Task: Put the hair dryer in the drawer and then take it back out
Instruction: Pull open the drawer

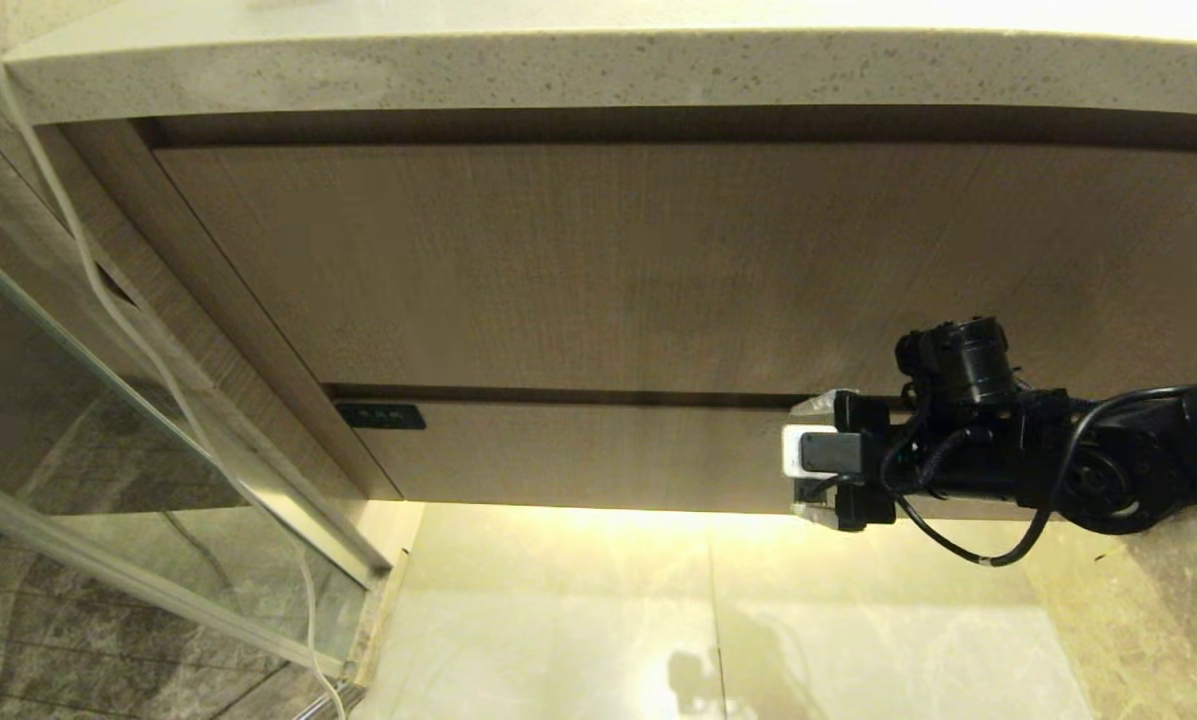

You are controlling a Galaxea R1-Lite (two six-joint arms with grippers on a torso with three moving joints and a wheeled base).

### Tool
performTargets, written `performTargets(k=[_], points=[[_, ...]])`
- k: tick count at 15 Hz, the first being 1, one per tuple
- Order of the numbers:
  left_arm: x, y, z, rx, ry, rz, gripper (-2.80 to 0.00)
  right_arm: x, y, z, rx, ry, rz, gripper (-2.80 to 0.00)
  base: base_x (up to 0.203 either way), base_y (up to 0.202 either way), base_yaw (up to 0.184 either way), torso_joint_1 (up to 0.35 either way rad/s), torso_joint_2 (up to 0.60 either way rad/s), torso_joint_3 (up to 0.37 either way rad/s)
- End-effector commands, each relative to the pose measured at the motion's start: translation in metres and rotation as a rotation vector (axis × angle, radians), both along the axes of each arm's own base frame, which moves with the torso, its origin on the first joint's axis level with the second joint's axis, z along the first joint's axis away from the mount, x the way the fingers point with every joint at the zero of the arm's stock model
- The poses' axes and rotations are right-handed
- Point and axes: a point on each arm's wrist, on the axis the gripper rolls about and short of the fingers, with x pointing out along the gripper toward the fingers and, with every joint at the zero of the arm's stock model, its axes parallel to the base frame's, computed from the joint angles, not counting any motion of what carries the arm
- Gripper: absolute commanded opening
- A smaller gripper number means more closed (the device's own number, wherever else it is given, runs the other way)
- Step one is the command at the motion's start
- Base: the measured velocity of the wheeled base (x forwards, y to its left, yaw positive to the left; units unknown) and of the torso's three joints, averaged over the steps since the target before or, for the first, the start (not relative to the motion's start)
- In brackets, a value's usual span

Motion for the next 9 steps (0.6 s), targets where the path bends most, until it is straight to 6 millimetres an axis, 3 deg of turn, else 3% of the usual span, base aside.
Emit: performTargets(k=[1,9], points=[[0.0,0.0,0.0,0.0,0.001,0.0,-2.8,0.007,0.002,-0.008,-0.01,-0.003,-0.013,0.0,0.0,0.0,0.0,0.0,0.0,0.0],[0.0,0.0,0.0,0.0,0.0,0.0,-2.8,0.019,0.0,-0.019,-0.018,-0.028,-0.056,0.0,0.0,0.0,0.0,0.0,0.0,0.0]])
